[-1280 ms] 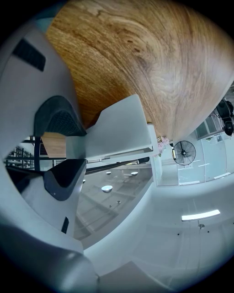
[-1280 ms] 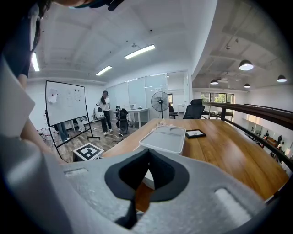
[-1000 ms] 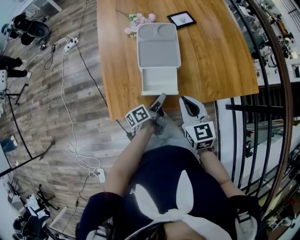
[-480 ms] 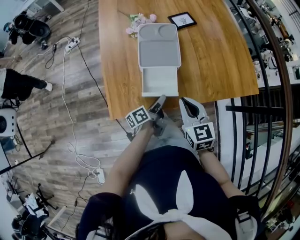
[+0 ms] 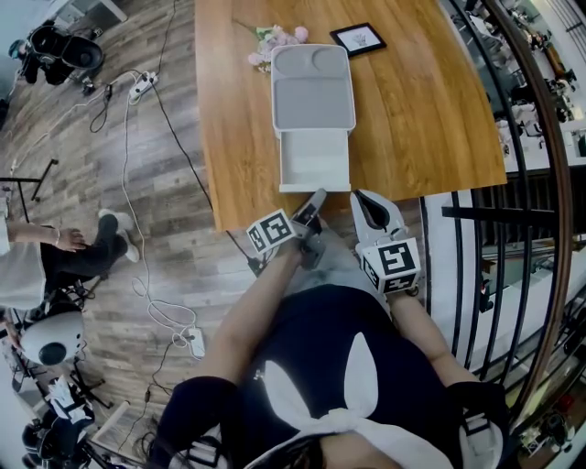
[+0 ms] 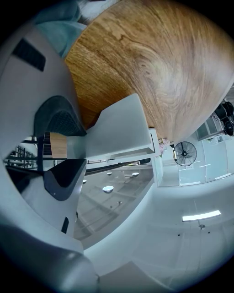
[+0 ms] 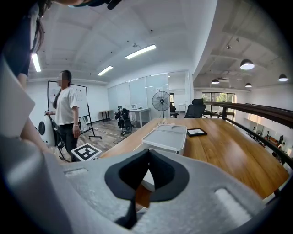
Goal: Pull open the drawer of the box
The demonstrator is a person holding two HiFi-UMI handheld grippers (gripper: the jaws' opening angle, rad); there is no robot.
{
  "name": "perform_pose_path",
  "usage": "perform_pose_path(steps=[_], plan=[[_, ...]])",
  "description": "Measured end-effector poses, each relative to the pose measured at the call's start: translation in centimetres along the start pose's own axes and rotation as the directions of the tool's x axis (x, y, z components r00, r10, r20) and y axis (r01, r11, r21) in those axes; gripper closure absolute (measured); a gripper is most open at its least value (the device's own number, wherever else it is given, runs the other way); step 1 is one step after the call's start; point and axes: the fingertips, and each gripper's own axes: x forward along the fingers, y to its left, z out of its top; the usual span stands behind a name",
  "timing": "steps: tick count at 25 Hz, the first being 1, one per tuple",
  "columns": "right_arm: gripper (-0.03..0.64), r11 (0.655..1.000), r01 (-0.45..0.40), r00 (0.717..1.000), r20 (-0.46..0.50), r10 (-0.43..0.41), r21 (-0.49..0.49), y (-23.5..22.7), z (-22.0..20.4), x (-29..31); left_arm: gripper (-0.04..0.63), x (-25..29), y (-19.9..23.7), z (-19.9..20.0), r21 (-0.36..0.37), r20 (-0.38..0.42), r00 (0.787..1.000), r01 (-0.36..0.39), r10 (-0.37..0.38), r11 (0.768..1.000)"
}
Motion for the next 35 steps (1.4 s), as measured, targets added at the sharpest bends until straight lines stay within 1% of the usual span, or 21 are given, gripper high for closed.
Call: perform_pose_path(steps=[17, 20, 23, 27, 29, 31, 33, 35], plan=[[0.62, 1.0, -0.011, 1.0, -0.015, 0.011, -0.01, 0.7, -0.6, -0.9, 0.428, -0.6, -0.1, -0.2, 0.009, 0.018, 1.0, 0.0, -0.001, 1.0], [0.62, 1.0, -0.017, 1.0, -0.016, 0.016, -0.011, 0.5, -0.6, -1.0, 0.428, -0.4, -0.3, -0.3, 0.017, 0.016, 1.0, -0.01, 0.009, 1.0], [0.62, 1.0, -0.022, 1.0, -0.015, 0.021, -0.014, 0.5, -0.6, -1.0, 0.426, -0.5, -0.4, -0.4, 0.043, -0.005, 1.0, -0.026, 0.026, 0.999], [0.62, 0.999, -0.028, 0.999, -0.016, 0.027, -0.016, 0.9, -0.3, -1.0, 0.426, -2.0, -1.3, -0.6, 0.114, -0.033, 0.999, -0.036, 0.04, 0.993], [0.62, 0.999, -0.034, 0.999, -0.016, 0.033, -0.016, 1.0, -0.3, -1.0, 0.426, -2.6, -2.4, -0.4, 0.194, -0.045, 0.998, -0.032, 0.041, 0.981], [0.62, 0.999, -0.041, 0.999, -0.017, 0.041, -0.009, 1.0, -0.4, -0.9, 0.426, -2.9, -3.8, 0.1, 0.295, -0.053, 0.998, -0.022, 0.04, 0.955], [0.62, 0.999, -0.047, 0.999, -0.013, 0.047, -0.004, 1.1, -0.2, -0.6, 0.426, -3.0, -5.4, 0.9, 0.386, -0.051, 0.998, -0.014, 0.036, 0.922], [0.619, 0.999, -0.051, 0.999, -0.004, 0.051, -0.002, 1.3, 0.3, -0.3, 0.426, -3.2, -7.0, 1.9, 0.461, -0.04, 0.999, -0.009, 0.031, 0.887]])
